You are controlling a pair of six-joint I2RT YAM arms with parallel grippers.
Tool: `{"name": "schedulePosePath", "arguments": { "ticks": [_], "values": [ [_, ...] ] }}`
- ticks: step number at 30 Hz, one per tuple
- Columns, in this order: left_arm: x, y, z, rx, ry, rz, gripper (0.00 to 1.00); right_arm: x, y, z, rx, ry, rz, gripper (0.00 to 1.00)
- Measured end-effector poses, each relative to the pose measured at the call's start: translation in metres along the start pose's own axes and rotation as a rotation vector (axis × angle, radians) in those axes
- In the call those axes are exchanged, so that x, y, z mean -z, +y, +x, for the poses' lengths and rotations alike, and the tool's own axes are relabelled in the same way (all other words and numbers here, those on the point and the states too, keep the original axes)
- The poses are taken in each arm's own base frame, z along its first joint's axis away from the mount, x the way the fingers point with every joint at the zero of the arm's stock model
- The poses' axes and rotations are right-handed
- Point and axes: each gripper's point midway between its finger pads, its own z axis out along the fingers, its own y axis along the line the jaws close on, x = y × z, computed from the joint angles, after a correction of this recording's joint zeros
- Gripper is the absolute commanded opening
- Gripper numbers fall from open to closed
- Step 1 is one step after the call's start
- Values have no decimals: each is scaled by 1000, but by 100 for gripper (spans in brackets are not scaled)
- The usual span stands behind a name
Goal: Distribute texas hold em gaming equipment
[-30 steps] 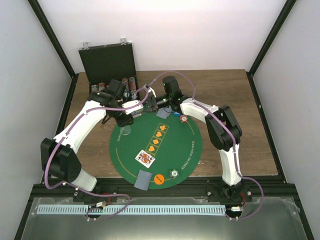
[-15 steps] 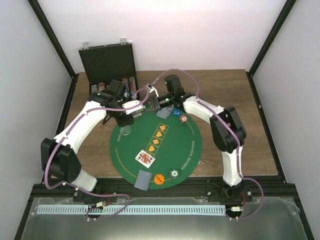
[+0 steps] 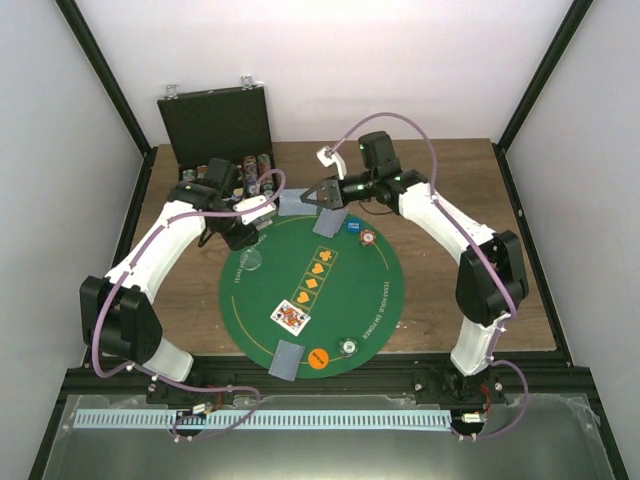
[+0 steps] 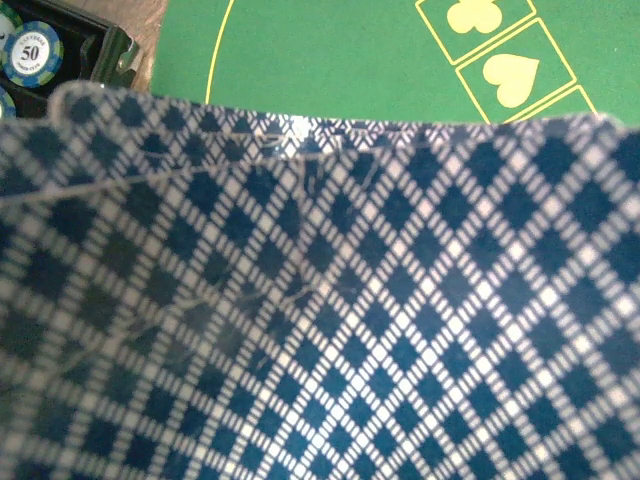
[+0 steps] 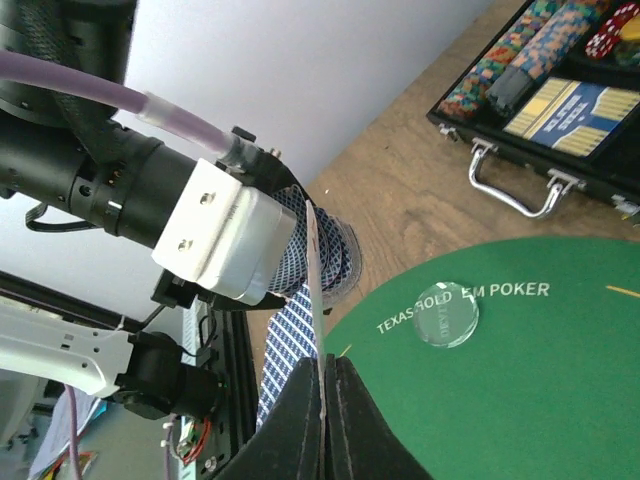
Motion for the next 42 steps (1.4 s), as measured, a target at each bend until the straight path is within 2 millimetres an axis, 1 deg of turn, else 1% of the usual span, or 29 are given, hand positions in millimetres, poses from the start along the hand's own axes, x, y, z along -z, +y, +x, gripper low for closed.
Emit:
{"name": "schedulePosePath", "arguments": {
  "ticks": [2, 5, 7, 9, 10, 11, 12, 13, 14, 15, 17, 19, 20, 21, 22, 23, 25, 26, 27, 29, 33, 38, 42],
  "values": [
    [0, 1, 2, 10, 6, -1, 42, 7, 2, -3, 28, -8, 12, 1],
    [-1, 0, 3, 12, 7, 0, 42, 7, 0, 0, 36, 6, 21, 1],
    [0, 1, 3, 15, 8, 0, 42, 7, -7, 4, 41, 14, 57, 1],
    [0, 4, 5, 28, 9, -4, 42, 5, -18, 5, 81, 17, 130, 1],
    [0, 6, 7, 38, 11, -7, 42, 3, -23, 5, 120, 18, 174, 1],
    [0, 8, 9, 50, 13, -11, 42, 3, -32, 4, 179, 17, 247, 1],
    [0, 11, 12, 65, 17, -16, 42, 2, -40, 6, 262, 17, 323, 1],
    [0, 14, 16, 81, 22, -21, 42, -3, -46, 13, 366, 32, 400, 1],
    [0, 15, 18, 90, 26, -24, 42, -10, -45, 23, 469, 50, 449, 1],
    [0, 17, 21, 100, 30, -27, 42, -20, -40, 37, 599, 71, 482, 1],
    [-1, 19, 24, 112, 36, -31, 42, -48, -20, 80, 878, 128, 473, 1],
    [0, 20, 25, 115, 35, -32, 42, -71, -3, 120, 1092, 160, 410, 1],
    [0, 20, 25, 115, 35, -32, 42, -79, 0, 142, 1191, 185, 379, 1],
    [0, 20, 25, 116, 34, -33, 42, -83, -3, 158, 1261, 213, 366, 1],
    [1, 20, 25, 116, 33, -34, 42, -85, -9, 167, 1310, 240, 364, 1],
    [1, 20, 25, 115, 31, -35, 42, -87, -17, 172, 1356, 266, 375, 1],
    [4, 20, 24, 114, 25, -39, 42, -91, -30, 176, 1454, 298, 406, 1],
    [4, 20, 24, 113, 23, -41, 42, -89, -34, 176, 1499, 305, 424, 1],
    [5, 20, 23, 113, 21, -43, 42, -89, -37, 180, 1524, 317, 428, 1],
    [5, 20, 23, 114, 21, -43, 42, -87, -40, 197, 1574, 354, 415, 1],
    [5, 20, 23, 114, 21, -43, 42, -83, -40, 232, 1574, 436, 327, 1],
    [5, 20, 23, 114, 21, -42, 42, -78, -32, 245, 1523, 465, 261, 1],
    [5, 20, 23, 113, 20, -42, 42, -75, -34, 256, 1464, 498, 243, 1]
  ]
}}
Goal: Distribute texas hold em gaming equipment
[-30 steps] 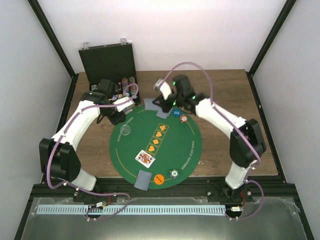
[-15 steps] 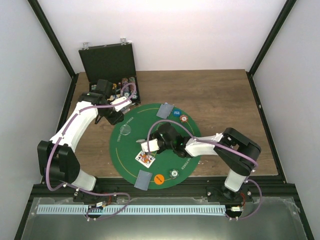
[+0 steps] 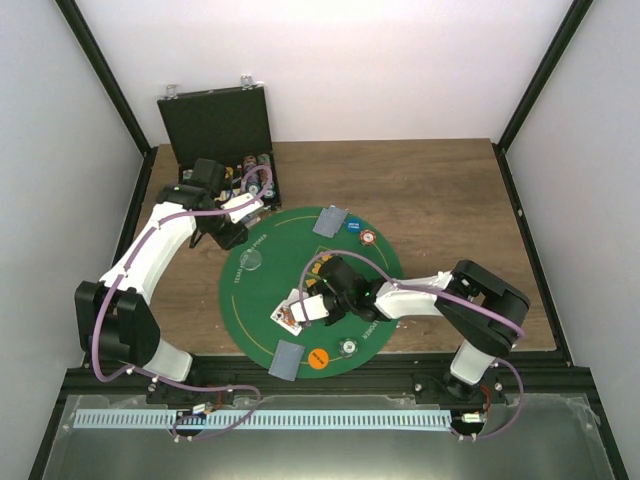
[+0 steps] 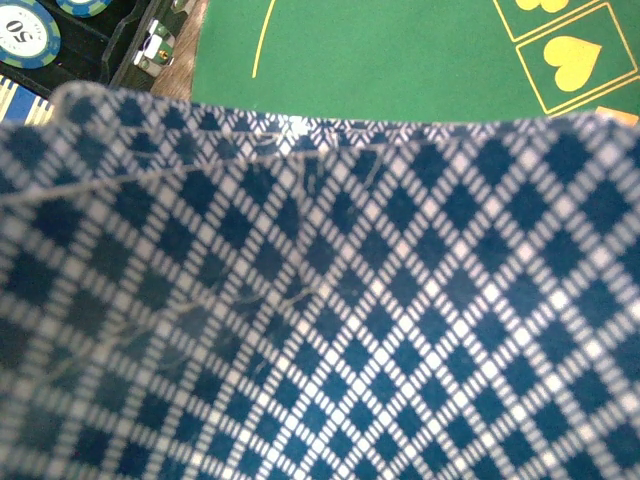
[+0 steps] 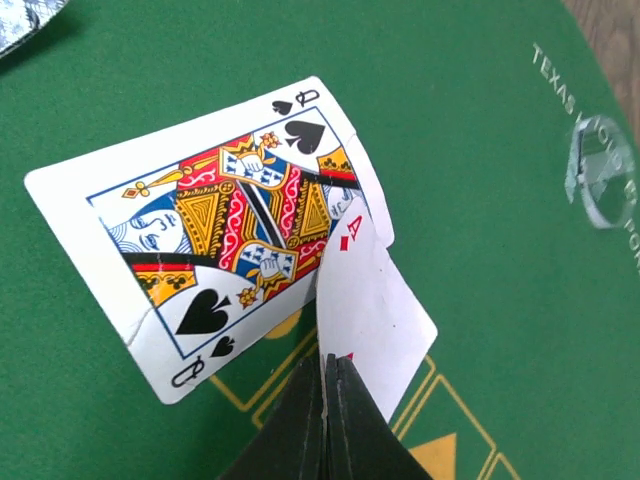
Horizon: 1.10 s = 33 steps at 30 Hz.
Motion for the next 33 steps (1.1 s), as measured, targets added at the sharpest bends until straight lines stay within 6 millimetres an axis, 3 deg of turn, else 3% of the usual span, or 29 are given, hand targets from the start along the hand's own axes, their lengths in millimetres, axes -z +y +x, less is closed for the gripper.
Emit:
{"name": "schedulePosePath", "arguments": {
  "ticks": [4, 11, 18, 25, 33],
  "values": [
    [0, 0, 0, 0, 0, 0, 42, 0, 2, 3, -62, 22, -17, 1],
    [0, 0, 0, 0, -1, 3, 42, -9, -14, 6, -178, 62, 6, 1],
    [0, 0, 0, 0, -1, 3, 42, -11, -6, 12, -215, 90, -20, 2],
    [0, 0, 0, 0, 0, 3, 42, -9, 4, 13, -197, 95, -53, 17],
    [0, 0, 0, -1, 1, 0, 42, 1, 15, 3, -161, 64, -98, 40]
  ]
}}
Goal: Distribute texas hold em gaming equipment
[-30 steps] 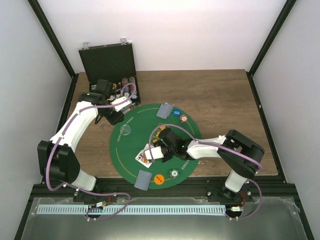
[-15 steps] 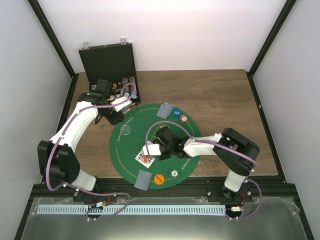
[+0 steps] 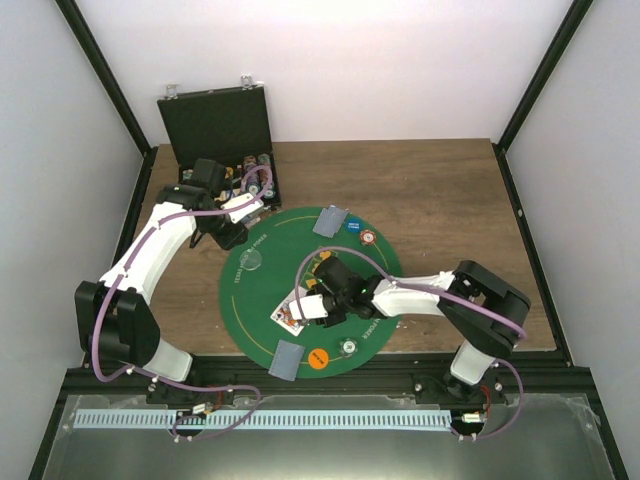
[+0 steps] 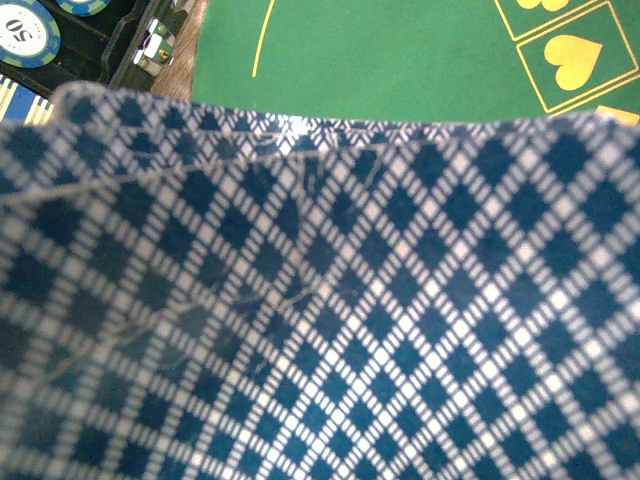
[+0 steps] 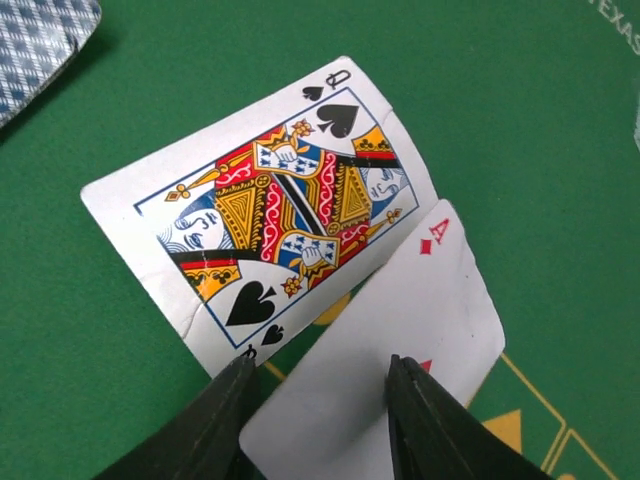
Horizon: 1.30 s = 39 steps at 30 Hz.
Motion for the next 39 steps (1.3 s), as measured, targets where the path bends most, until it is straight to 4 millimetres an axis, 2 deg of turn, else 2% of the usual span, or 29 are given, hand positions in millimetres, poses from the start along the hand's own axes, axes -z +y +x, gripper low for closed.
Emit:
{"name": "schedulePosePath", "arguments": {
  "ticks": [5, 7, 9, 11, 12, 15, 20, 21, 24, 26, 29, 32, 34, 37, 39],
  "values": [
    [0, 0, 0, 0, 0, 0, 42, 14, -2, -7, 16, -17, 8, 54],
    [0, 0, 0, 0, 0, 0, 42, 23, -7, -14, 17, -38, 31, 55],
    [0, 0, 0, 0, 0, 0, 42, 36, -16, -25, 12, -74, 63, 60],
    [0, 0, 0, 0, 0, 1, 42, 51, -28, -37, -20, -124, 109, 71],
    [0, 0, 0, -1, 0, 1, 42, 60, -36, -43, -56, -154, 136, 73],
    [0, -2, 1, -4, 2, 7, 42, 96, -75, -54, -260, -285, 223, 81],
    [2, -5, 1, -10, 1, 27, 42, 181, -177, -37, -646, -536, 371, 84],
    [3, -6, 0, -13, -1, 31, 42, 194, -190, -33, -703, -571, 380, 84],
    [5, -10, -2, -35, -4, 45, 42, 213, -216, -31, -853, -665, 310, 84],
    [6, -17, -4, -57, -1, 59, 42, 216, -228, -30, -963, -728, 201, 79],
    [8, -34, -10, -122, 3, 92, 42, 205, -240, -8, -1169, -770, 31, 72],
    [12, -52, -19, -180, -5, 126, 43, 172, -241, 23, -1379, -752, -143, 73],
    [17, -60, -26, -207, -22, 142, 43, 150, -233, 31, -1466, -735, -253, 76],
    [22, -64, -34, -225, -43, 148, 43, 124, -216, 18, -1517, -723, -441, 78],
    [23, -67, -35, -233, -46, 155, 43, 119, -211, 2, -1500, -725, -517, 77]
  ]
}}
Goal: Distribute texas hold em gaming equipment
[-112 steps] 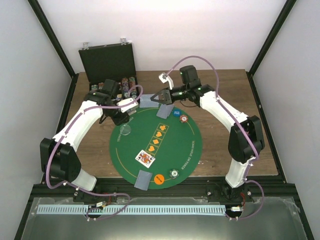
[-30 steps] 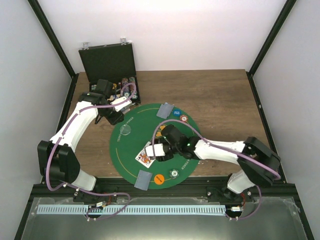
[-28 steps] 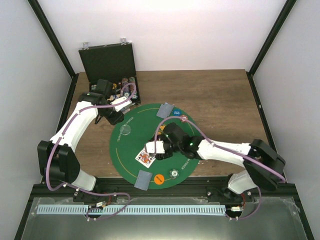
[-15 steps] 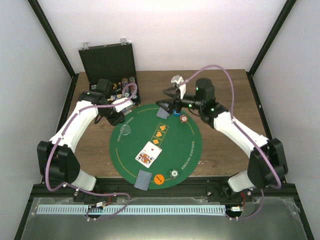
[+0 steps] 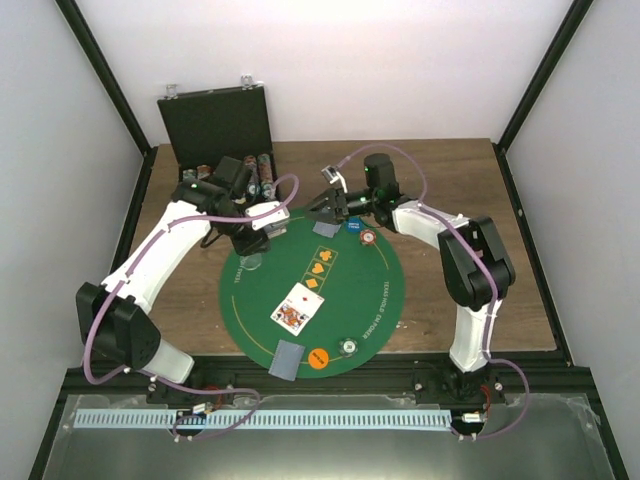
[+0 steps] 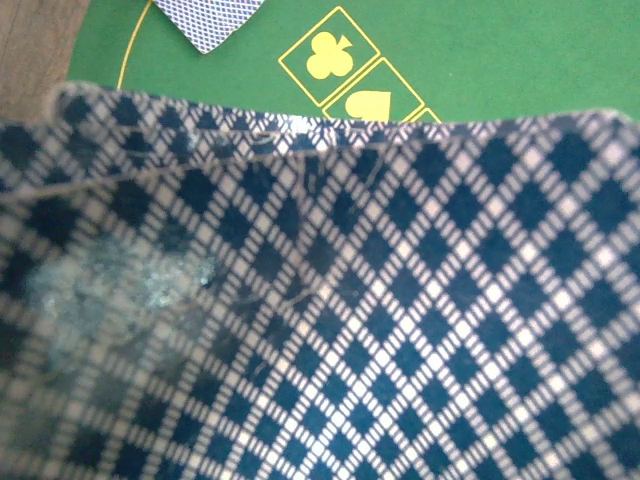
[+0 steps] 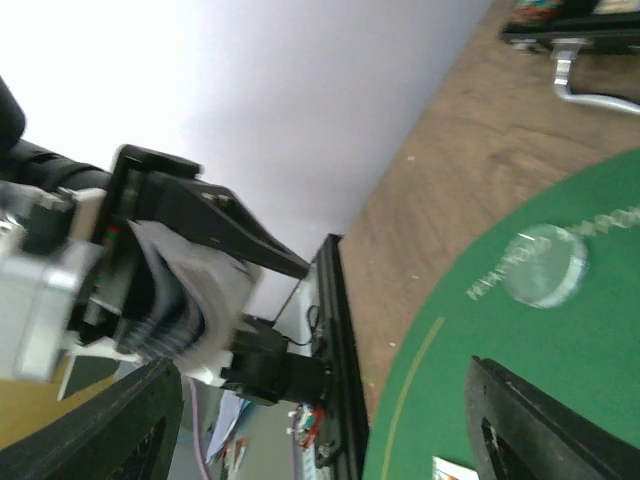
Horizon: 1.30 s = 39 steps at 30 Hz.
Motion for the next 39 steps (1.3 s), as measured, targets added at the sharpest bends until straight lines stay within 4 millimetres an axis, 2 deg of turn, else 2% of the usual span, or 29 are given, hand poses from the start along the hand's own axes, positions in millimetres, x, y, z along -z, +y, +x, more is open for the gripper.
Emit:
{"name": "schedulePosePath", "arguments": {
  "ticks": [4, 7, 14, 22, 29, 36, 39],
  "values": [
    [-2, -4, 0, -6, 7, 14, 43, -21, 27, -7, 50, 47, -84, 76],
    [-2, -5, 0, -7, 9, 16, 43, -30, 37, -10, 70, 61, -122, 75],
    [-3, -5, 0, -6, 11, 16, 42, -44, 22, -7, 23, 100, -157, 76],
    [-3, -3, -2, -8, 5, 12, 42, -50, 47, -1, 76, 148, -237, 76],
    [-3, -3, -4, -10, -2, 8, 42, -54, 47, 1, 63, 149, -242, 75],
    [-5, -1, -4, -6, 0, 7, 42, -73, 46, 16, 43, 199, -263, 76],
    [-5, -1, -5, -5, -2, 5, 42, -78, 47, 17, 39, 206, -267, 72]
  ]
}}
